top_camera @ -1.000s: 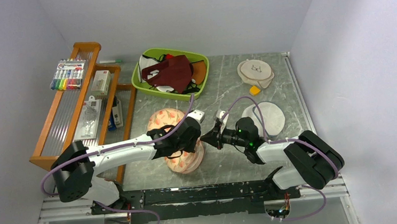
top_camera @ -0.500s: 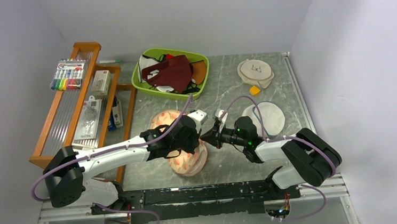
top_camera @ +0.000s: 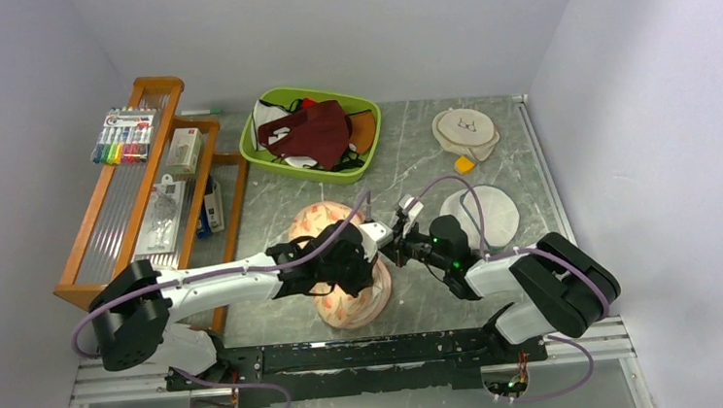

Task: Unzip the laundry bag and remove the bra

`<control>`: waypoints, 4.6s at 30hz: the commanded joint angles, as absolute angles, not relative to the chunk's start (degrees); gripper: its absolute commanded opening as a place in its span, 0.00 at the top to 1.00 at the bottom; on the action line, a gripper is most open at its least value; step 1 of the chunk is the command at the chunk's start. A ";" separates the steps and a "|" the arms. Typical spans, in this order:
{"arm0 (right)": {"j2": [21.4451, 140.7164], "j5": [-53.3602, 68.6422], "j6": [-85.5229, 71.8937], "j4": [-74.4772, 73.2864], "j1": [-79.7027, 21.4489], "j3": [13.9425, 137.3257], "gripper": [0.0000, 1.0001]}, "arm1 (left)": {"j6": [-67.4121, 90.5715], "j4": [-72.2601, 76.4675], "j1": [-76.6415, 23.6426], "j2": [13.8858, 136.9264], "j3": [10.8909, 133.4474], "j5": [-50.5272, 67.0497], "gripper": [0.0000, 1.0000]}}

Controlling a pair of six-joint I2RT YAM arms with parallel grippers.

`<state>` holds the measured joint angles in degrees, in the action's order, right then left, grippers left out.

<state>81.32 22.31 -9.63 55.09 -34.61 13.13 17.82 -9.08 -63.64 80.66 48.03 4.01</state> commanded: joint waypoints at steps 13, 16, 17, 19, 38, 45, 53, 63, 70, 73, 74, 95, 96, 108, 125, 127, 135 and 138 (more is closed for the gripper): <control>78.23 12.76 -9.19 60.90 -34.19 10.16 1.00 | 19.21 -23.06 -65.57 81.58 49.51 -11.11 0.93; 77.76 14.33 -9.04 61.32 -34.19 10.05 1.00 | 19.60 -25.11 -65.57 79.33 49.19 -11.47 0.84; 77.70 14.93 -8.89 61.22 -34.19 10.18 1.00 | 19.60 -25.38 -65.57 78.53 49.39 -11.24 0.79; 78.41 15.49 -8.98 62.18 -34.19 10.25 1.00 | 19.60 -25.17 -65.57 77.11 50.72 -9.87 0.67; 78.82 20.27 -9.42 62.46 -34.29 11.13 1.00 | 18.76 -19.20 -65.39 87.57 62.02 -24.65 0.30; 77.61 20.71 -9.76 62.89 -34.34 10.53 1.00 | 18.27 -19.48 -65.39 91.45 63.33 -27.51 0.36; 78.96 21.48 -10.16 62.93 -34.24 11.09 1.00 | 16.81 -20.74 -65.39 92.44 64.16 -25.22 0.77; 79.87 18.40 -10.34 62.47 -34.30 11.22 1.00 | 16.52 -19.51 -65.39 88.83 61.10 -15.30 0.93; 78.23 14.85 -10.31 62.02 -34.32 10.01 1.00 | 18.65 -14.71 -65.39 86.07 55.98 -8.50 0.93; 77.79 14.17 -9.87 63.30 -34.32 9.36 1.00 | 19.26 -14.27 -65.41 85.27 55.20 -7.90 0.93; 77.85 14.15 -9.68 63.84 -34.28 9.15 1.00 | 19.21 -14.67 -65.39 85.20 55.46 -7.95 0.93; 74.63 1.94 -10.71 58.68 -34.18 8.11 1.00 | 18.71 -21.69 -65.80 86.56 49.41 -13.38 0.93; 74.10 2.40 -10.23 58.43 -34.13 8.08 1.00 | 18.19 -22.96 -65.75 86.27 49.68 -15.60 0.93; 74.56 16.74 -9.03 64.88 -34.23 7.41 1.00 | 15.24 -24.71 -64.51 79.92 55.29 -10.72 0.45; 74.81 22.49 -9.71 68.04 -34.28 7.35 1.00 | 14.18 -18.82 -64.51 91.30 65.71 -22.74 0.40; 75.17 22.32 -9.69 68.11 -34.29 7.42 1.00 | 13.99 -18.41 -64.51 92.37 66.21 -23.06 0.40; 75.25 23.10 -10.27 68.07 -34.28 7.63 1.00 | 14.66 -17.57 -64.49 94.20 65.72 -22.21 0.59; 75.63 22.63 -10.03 67.92 -34.32 7.84 1.00 | 14.61 -18.01 -64.48 93.33 65.14 -21.62 0.69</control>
